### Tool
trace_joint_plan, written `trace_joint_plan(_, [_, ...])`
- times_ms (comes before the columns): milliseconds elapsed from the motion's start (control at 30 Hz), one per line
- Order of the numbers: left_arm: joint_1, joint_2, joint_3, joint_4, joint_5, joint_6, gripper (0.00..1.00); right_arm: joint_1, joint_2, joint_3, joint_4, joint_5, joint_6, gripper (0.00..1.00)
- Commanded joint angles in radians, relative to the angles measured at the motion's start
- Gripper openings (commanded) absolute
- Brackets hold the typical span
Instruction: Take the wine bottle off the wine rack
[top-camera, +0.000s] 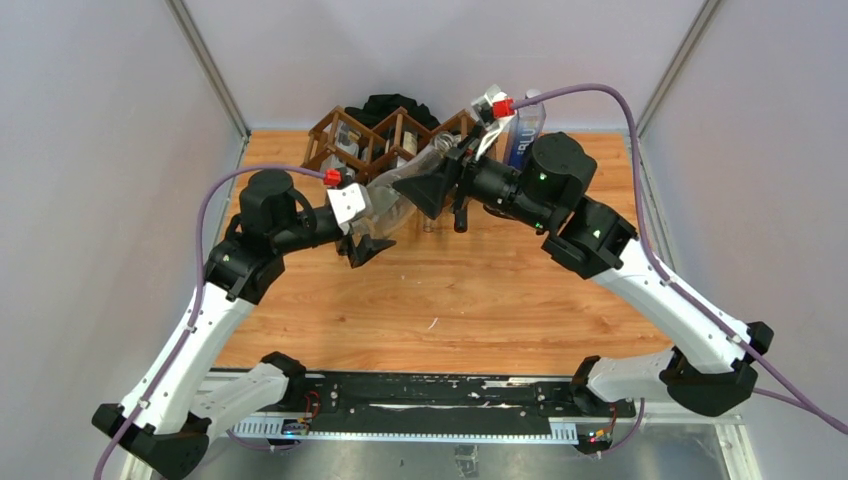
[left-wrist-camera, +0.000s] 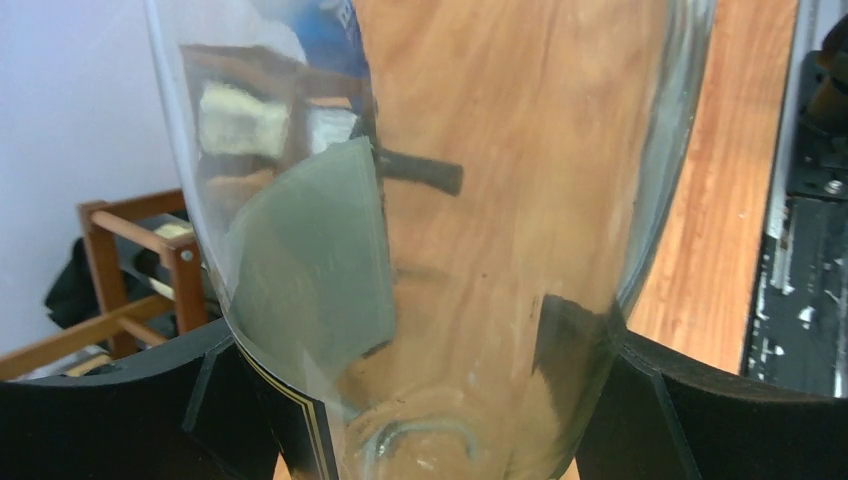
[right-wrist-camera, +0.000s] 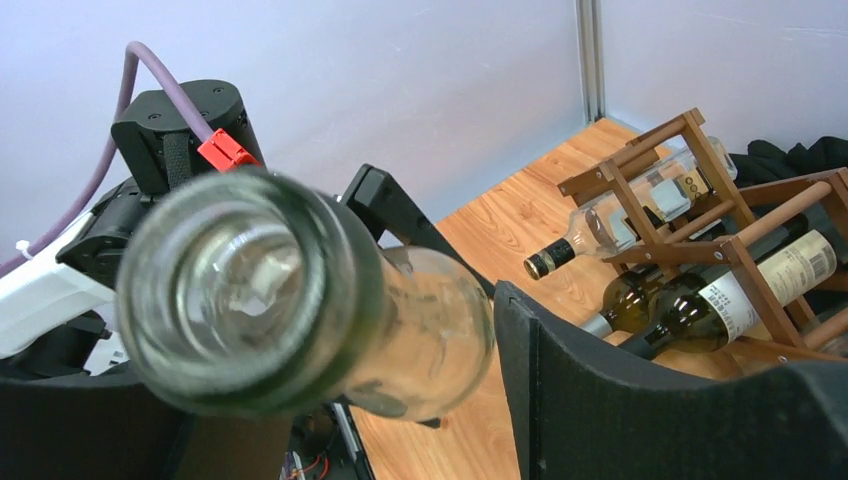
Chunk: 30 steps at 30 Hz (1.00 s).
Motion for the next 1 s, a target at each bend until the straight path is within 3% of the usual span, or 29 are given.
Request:
trace_joint_plan(0, [-0.001,-0.018,0.03,0.049,0.065,-0.037,0.0,-0.004,0.016,0.023,0.089,0.004,-0.03,0.69])
trace_joint_plan(100, [-0.001,-0.008,0.025,0.038,0.062,-0.039,0.0,-0.004,0.047,0.037,0.083,0.007,-0.04,0.57])
trace_joint_plan(133, [-0.001,-0.003,0.026,0.036,0.057,-0.045,0.0,-0.004,0.055,0.042,0.08,0.007,-0.043,0.47])
trace_joint_plan(200, [-0.001,0.011,0.035,0.023,0.059,-0.048,0.0,-0.004,0.067,0.05,0.064,0.019,-0.051,0.13])
trace_joint_plan(233, [-0.001,0.019,0.04,0.019,0.056,-0.052,0.0,-0.004,0.069,0.054,0.053,0.031,-0.054,0.01])
trace_joint_plan(267, [-0.001,0.025,0.045,0.011,0.042,-0.063,0.14,-0.004,0.068,0.054,0.039,0.044,-0.062,0.0])
trace_joint_plan(300, [-0.001,0.032,0.051,0.006,0.012,-0.097,0.64,-0.004,0.064,0.057,0.014,0.068,-0.071,0.0])
trace_joint_plan(333, [-0.001,0.038,0.056,-0.004,-0.023,-0.113,0.88,-0.004,0.06,0.064,-0.005,0.084,-0.082,0.0])
trace_joint_plan(367, [-0.001,0.052,0.069,-0.038,-0.054,-0.115,0.98,-0.006,0.056,0.077,-0.037,0.113,-0.101,0.0])
trace_joint_plan(533, [0.022,0.248,0.306,-0.384,-0.246,-0.049,1.0,-0.053,0.014,0.156,-0.255,0.277,-0.197,0.0])
trace_joint_plan(633, [0.088,0.274,0.337,-0.393,-0.221,-0.086,1.0,-0.106,-0.01,0.14,-0.33,0.319,-0.207,0.0])
trace_joint_plan(733, [0.12,0.289,0.368,-0.388,-0.287,-0.112,1.0,-0.186,-0.031,0.109,-0.384,0.351,-0.208,0.0])
trace_joint_plan(967, [0.234,0.358,0.467,-0.389,-0.319,-0.141,1.0,-0.465,-0.08,0.012,-0.422,0.353,-0.171,0.0])
